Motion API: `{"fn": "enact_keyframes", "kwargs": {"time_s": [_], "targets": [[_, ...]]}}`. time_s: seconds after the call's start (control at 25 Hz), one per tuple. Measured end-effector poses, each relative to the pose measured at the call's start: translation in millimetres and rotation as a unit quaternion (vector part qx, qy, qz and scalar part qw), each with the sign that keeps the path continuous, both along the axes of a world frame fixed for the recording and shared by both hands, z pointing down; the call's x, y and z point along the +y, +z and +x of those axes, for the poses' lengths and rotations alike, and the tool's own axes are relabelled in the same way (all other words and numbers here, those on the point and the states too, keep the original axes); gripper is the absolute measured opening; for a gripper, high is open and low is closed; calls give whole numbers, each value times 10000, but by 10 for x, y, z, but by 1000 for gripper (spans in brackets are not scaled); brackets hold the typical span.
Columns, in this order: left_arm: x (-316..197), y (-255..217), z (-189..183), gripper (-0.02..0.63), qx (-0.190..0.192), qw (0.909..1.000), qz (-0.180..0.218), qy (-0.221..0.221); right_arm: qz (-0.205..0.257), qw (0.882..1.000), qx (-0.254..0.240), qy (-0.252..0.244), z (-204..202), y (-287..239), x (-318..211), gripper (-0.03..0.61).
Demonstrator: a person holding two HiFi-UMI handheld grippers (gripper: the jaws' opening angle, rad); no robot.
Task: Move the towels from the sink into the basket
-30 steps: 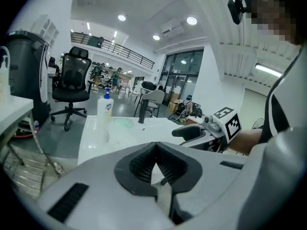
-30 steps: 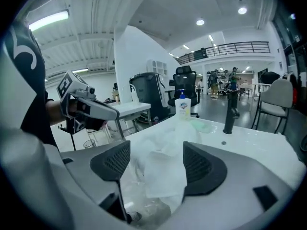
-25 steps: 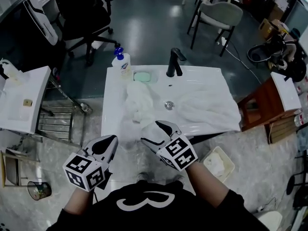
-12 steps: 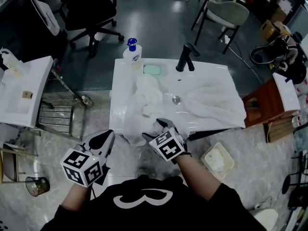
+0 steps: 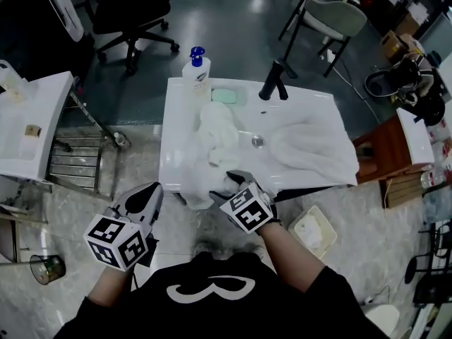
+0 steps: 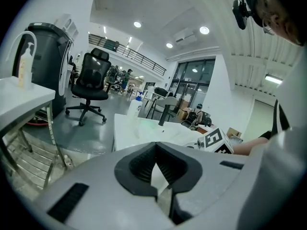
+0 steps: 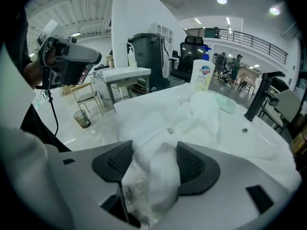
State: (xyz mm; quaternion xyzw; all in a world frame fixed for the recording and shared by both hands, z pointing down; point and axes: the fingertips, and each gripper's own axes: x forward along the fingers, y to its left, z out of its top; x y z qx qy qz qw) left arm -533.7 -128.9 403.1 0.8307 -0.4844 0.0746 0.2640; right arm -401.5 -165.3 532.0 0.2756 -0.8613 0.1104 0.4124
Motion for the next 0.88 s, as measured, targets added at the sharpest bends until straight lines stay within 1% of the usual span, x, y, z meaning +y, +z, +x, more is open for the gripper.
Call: {"fn": "enact_keyframes", "kwargs": {"time_s": [0.28,0.4,0.48,0.56,0.64,0.76,0.88], "targets": [[-18,61,48,6,79,9999,-69,46,94,9997,-13,-230,-39,-26,92,195],[-23,83,132,6,85,9998,-97,124,-40,9996,-206,-212,-49,-44,126,116],[-27,78,196,6,90,9997,-108,181,-238,9986,-471,-71,-39,-62,131,77],[-32,62,259,6,74,9996,-105,237,-419,9963,-745,76,-23,-81,120,60],[-33,51,326,6,51,9995,-110,293,-525,9943,-916,165,-1,-94,112,54],[-38,42,422,6,31,9993,-122,350,-600,9912,-1139,291,49,-162,94,51],[-62,18,485,6,15,9993,-114,348,-570,9882,-1373,363,110,-314,75,49]]}}
